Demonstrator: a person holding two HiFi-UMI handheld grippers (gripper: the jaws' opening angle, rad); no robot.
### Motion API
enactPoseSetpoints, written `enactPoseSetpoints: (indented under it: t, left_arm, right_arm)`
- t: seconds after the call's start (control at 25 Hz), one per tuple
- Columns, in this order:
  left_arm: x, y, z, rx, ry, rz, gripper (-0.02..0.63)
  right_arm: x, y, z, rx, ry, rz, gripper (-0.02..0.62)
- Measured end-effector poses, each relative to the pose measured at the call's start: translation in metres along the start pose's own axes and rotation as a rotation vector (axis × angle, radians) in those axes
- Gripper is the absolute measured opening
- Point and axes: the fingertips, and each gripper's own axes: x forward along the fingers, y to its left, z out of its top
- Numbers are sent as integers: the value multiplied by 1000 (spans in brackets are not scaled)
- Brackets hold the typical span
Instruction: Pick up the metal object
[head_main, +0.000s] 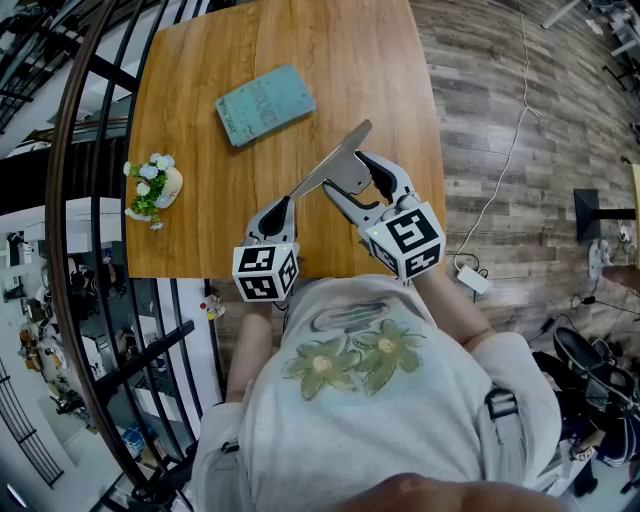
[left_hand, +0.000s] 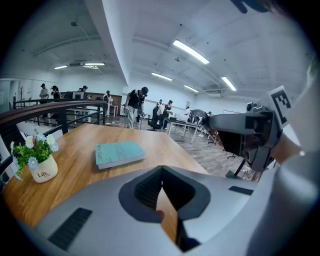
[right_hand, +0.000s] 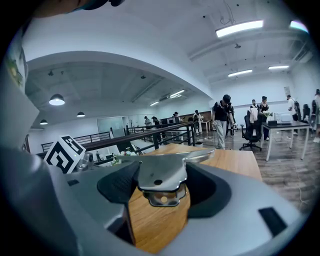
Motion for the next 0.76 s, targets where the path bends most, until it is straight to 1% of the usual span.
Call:
enactPoseSetpoints:
  t: [0.76]
  left_arm:
    - [0,-3,-5,-2,4,6,14]
  right_arm:
    - [-3,0,-4,-7,6,9,298]
